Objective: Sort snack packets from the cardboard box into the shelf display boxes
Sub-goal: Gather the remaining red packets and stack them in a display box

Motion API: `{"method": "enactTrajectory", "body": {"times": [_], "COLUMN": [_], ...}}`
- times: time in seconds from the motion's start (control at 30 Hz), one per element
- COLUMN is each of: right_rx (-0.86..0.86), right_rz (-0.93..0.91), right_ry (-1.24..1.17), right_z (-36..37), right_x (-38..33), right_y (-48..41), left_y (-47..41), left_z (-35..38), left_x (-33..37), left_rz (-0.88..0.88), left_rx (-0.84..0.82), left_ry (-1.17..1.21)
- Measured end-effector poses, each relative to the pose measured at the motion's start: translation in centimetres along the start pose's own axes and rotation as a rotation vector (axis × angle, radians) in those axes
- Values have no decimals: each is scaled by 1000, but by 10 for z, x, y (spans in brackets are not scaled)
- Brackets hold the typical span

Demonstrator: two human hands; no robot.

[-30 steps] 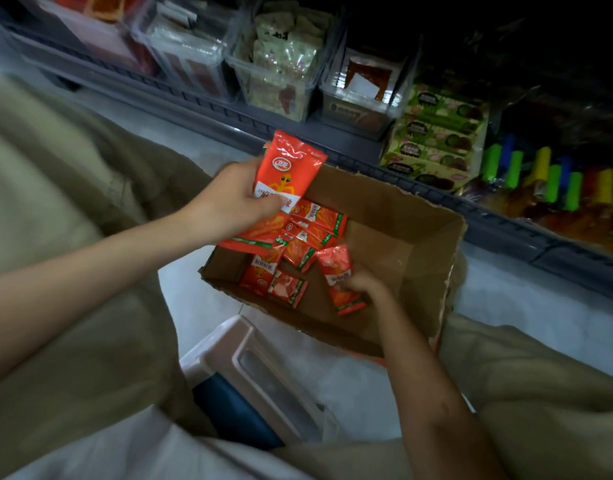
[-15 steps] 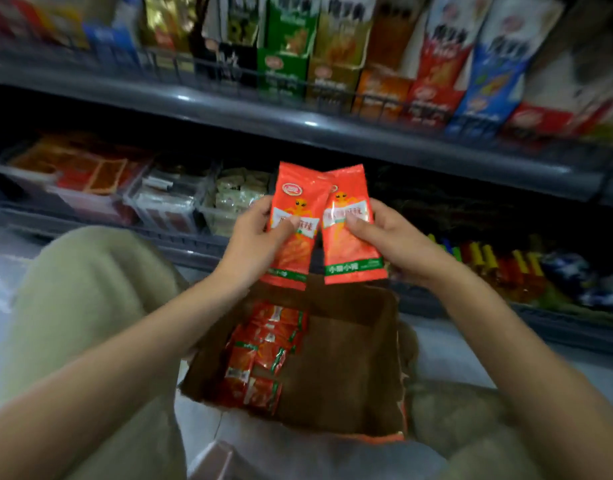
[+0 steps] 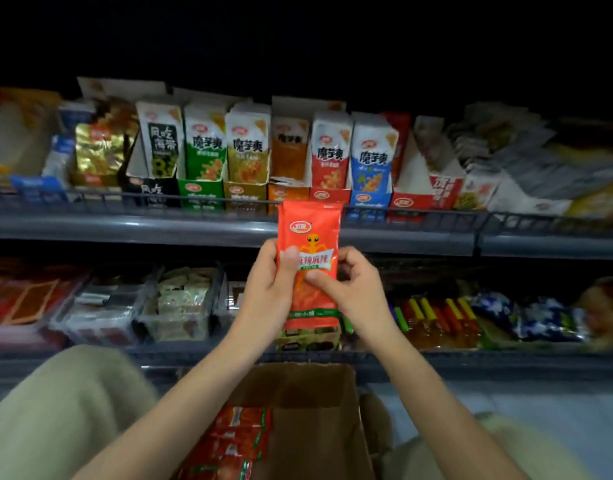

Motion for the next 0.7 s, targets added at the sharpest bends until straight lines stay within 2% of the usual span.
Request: {"method": "enactTrajectory", "body": {"times": [0.1,0.2,0.27,0.47,0.57,0.7], "right_rx": [30,74,138,101,144,262], "right_rz": [-9,-43,-86,-73,-56,-124], "right_ry": [31,279,339,-173,-239,-220], "right_z": [-5,-19,-31,-50,-65,-93], "right_x": [-1,-4,-10,-29,-26,-30], "right_y": [-3,-6,-10,-25,-31,-35], "left_y": [-6,-16,-26,-42,-42,-49], "left_z": [10,20,27,71,88,111], "left_x": [3,10,14,31,45,52], "left_rz": [50,116,162,315,476,586], "left_rx": [20,-4,-43,-315,-277,-286], "left_ry": [-7,-109,-171,-350,-416,-436]}}
Point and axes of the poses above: each hand's wrist, its own y-axis away from the middle knuckle, its own z-axis out of the palm, x = y × z, the point moved 8 cm from there along -y, towards the middle knuckle, and after that the axes turned 6 degrees about -z, right-handed, at the moved point
